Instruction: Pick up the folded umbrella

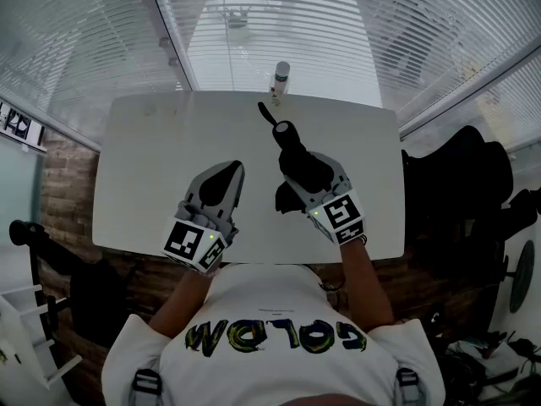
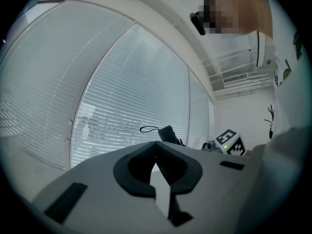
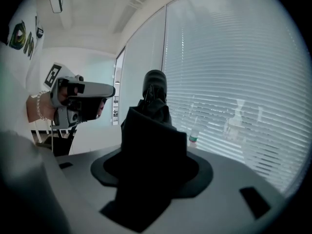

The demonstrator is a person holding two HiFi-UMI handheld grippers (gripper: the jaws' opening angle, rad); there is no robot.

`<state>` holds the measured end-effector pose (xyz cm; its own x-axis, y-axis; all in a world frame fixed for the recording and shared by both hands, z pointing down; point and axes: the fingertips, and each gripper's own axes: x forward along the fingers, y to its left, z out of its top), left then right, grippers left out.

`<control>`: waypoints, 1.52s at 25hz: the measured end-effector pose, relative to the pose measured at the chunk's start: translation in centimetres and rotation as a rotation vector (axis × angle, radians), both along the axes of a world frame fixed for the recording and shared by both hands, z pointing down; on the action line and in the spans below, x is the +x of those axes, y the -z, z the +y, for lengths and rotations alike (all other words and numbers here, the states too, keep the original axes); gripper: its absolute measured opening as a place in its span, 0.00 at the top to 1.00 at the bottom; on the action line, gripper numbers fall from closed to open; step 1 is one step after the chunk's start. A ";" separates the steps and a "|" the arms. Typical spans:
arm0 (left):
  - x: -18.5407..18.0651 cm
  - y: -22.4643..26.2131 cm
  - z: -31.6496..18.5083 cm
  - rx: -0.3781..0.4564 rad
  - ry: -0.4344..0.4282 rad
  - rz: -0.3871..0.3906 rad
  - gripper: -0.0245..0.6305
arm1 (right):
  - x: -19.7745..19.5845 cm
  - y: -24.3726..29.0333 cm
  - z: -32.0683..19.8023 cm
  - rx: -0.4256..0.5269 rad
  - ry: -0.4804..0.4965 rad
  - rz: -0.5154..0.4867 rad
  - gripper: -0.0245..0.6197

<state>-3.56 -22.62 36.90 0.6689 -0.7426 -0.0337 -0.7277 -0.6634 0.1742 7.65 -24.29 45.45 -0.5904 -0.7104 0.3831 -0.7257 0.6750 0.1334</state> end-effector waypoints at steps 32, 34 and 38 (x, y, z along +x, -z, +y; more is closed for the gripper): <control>-0.8 0.8 0.0 0.015 -0.001 -0.004 0.95 | 4.4 11.0 4.7 0.247 -0.138 -0.261 0.59; -0.8 0.7 0.0 0.014 0.000 -0.004 0.95 | 4.5 10.9 4.6 0.247 -0.140 -0.263 0.59; -0.8 0.6 -0.1 0.013 0.000 -0.004 0.95 | 4.5 11.0 4.6 0.256 -0.140 -0.262 0.59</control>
<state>-4.35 -22.73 36.25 0.6694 -0.7418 -0.0404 -0.7282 -0.6659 0.1622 12.17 -19.68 34.43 -0.5352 -0.8441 0.0325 -0.8403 0.5359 0.0824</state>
